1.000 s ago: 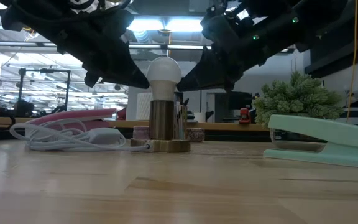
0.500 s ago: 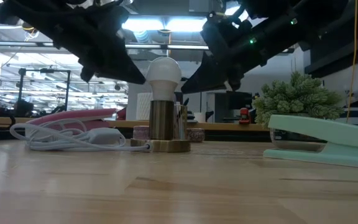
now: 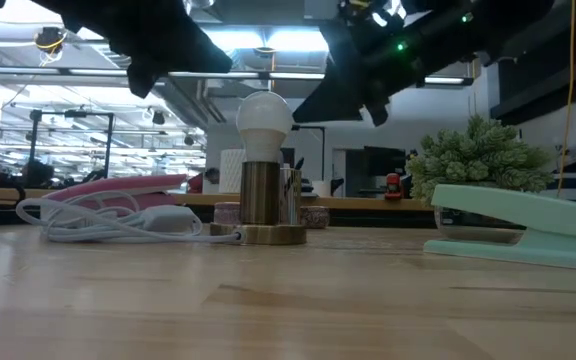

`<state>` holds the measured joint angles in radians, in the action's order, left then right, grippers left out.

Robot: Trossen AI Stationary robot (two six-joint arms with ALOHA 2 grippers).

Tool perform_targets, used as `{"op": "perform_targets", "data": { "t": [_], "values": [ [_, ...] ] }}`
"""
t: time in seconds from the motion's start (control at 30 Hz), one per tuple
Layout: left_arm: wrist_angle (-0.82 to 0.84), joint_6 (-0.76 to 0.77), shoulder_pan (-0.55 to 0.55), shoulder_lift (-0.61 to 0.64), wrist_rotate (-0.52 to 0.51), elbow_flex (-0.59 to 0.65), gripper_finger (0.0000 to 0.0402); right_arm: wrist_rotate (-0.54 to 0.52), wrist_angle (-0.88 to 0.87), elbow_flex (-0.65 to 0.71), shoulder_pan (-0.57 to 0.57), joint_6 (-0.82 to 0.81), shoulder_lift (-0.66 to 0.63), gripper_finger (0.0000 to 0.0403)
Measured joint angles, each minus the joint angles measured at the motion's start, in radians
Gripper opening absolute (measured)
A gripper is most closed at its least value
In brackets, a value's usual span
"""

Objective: Screw lightbulb
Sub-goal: Insert the lightbulb into the lamp

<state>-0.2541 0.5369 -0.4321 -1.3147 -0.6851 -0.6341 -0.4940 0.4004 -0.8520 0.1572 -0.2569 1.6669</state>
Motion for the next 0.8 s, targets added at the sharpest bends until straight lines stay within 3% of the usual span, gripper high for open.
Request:
{"op": "perform_targets", "data": {
  "t": [0.37,0.8],
  "values": [
    [-0.186,-0.031,-0.003,-0.133,0.023,0.000,0.0001,0.042,0.077,0.000,-0.007,0.002,0.000,0.0014],
    [-0.188,-0.040,0.015,-0.149,0.021,0.000,0.0001,0.053,0.171,0.000,-0.007,-0.008,0.058,0.0014]
  ]
}}
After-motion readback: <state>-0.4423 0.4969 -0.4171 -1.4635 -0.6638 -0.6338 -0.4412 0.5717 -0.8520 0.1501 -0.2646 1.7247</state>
